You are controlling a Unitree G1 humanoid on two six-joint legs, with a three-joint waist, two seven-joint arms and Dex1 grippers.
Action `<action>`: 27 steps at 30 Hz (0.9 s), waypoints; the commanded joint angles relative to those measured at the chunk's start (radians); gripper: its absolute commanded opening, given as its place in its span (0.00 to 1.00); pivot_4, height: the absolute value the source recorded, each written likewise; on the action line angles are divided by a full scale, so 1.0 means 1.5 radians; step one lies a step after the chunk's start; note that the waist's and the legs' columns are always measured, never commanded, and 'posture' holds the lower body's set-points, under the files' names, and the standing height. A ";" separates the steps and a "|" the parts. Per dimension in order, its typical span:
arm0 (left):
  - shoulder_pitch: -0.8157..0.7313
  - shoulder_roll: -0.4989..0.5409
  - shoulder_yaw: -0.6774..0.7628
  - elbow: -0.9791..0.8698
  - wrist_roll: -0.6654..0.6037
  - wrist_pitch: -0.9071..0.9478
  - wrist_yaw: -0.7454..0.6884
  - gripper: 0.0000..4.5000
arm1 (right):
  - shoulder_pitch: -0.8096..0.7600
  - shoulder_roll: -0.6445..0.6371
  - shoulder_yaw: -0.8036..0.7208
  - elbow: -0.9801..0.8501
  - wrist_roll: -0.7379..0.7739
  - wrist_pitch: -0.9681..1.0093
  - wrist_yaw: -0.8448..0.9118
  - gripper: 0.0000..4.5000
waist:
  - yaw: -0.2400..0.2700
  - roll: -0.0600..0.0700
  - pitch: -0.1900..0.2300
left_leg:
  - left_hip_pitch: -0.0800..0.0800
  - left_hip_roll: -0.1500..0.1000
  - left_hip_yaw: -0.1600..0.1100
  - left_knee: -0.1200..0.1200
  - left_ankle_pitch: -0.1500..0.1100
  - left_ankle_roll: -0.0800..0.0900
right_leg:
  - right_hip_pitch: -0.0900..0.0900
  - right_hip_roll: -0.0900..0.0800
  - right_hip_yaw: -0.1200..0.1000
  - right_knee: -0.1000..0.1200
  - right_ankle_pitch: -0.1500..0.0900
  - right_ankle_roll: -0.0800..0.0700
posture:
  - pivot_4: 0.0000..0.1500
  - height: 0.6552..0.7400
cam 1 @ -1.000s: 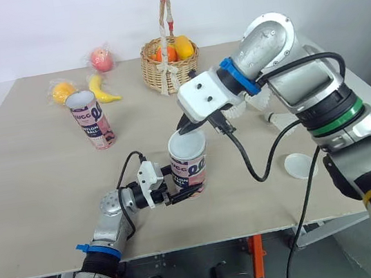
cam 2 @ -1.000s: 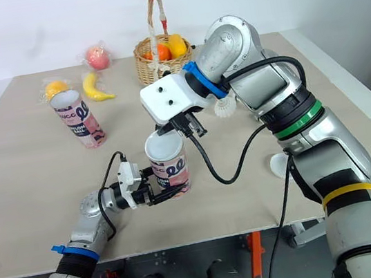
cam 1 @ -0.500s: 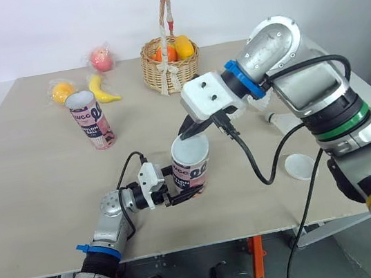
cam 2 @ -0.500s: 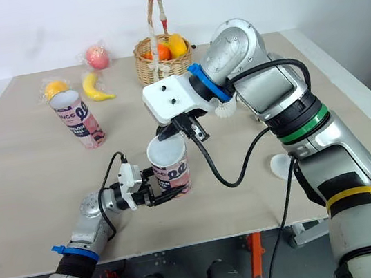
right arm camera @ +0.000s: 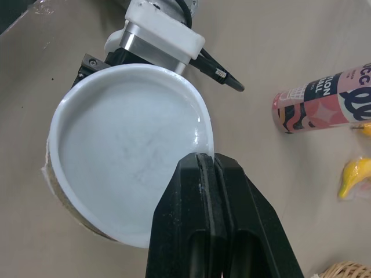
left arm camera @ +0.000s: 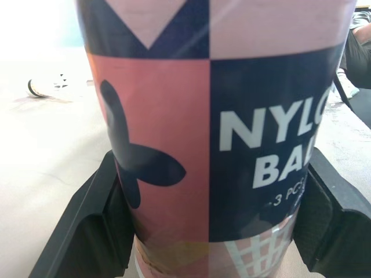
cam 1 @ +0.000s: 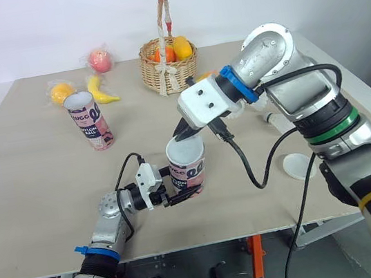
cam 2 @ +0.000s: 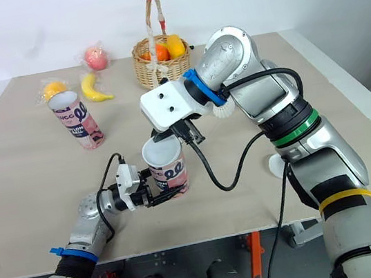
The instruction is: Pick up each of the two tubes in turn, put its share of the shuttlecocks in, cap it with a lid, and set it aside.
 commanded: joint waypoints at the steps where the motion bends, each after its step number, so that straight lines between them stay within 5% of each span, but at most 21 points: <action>1: 0.010 0.011 0.000 0.015 0.015 0.015 0.004 0.71 | 0.011 0.010 -0.002 -0.007 0.000 -0.017 0.007 0.01 | 0.000 0.000 0.000 | 0.000 0.000 0.000 0.000 0.000 0.000 | 0.000 0.000 0.000 0.000 0.000 -0.001 | 1.00 1.00; 4: 0.008 0.012 0.002 0.017 0.014 0.016 0.005 0.71 | 0.014 0.013 -0.001 0.011 -0.008 0.000 0.001 0.22 | 0.000 0.000 0.000 | 0.000 0.000 0.000 0.000 0.000 0.000 | 0.000 0.000 0.000 0.000 -0.001 -0.001 | 1.00 1.00; 9: 0.009 0.014 0.004 0.012 0.011 0.021 0.005 0.71 | 0.015 0.014 -0.011 0.015 -0.019 0.009 -0.014 0.78 | 0.000 0.000 -0.001 | 0.001 0.000 0.000 0.000 0.000 0.000 | 0.000 0.000 0.000 0.000 -0.001 -0.001 | 1.00 1.00; 11: 0.010 0.014 0.004 0.010 0.011 0.023 0.006 0.71 | 0.013 0.009 -0.017 0.011 -0.017 0.015 -0.012 0.90 | 0.000 0.000 -0.001 | 0.001 0.000 0.000 0.000 0.000 0.000 | 0.000 0.000 0.000 0.000 -0.001 -0.002 | 1.00 1.00; 22: 0.008 0.013 0.004 0.012 0.010 0.026 0.007 0.71 | -0.041 -0.037 -0.121 0.000 0.095 0.178 0.016 0.90 | 0.000 0.000 -0.001 | 0.000 0.000 0.000 -0.001 0.000 0.000 | 0.000 0.000 0.000 0.000 -0.001 -0.002 | 1.00 1.00; 25: 0.006 0.013 0.005 0.014 0.010 0.027 0.007 0.71 | -0.011 -0.047 -0.119 -0.036 0.108 0.199 0.012 0.73 | 0.000 0.000 -0.001 | 0.000 0.000 0.000 -0.001 0.000 0.000 | -0.001 0.000 0.000 0.000 -0.002 -0.002 | 1.00 1.00; 27: 0.006 0.013 0.004 0.016 0.010 0.026 0.005 0.71 | 0.013 -0.047 -0.113 -0.060 0.116 0.206 0.009 0.52 | 0.000 0.000 -0.001 | 0.000 0.000 0.000 -0.001 0.000 0.000 | 0.000 0.000 0.000 0.000 -0.002 -0.002 | 1.00 1.00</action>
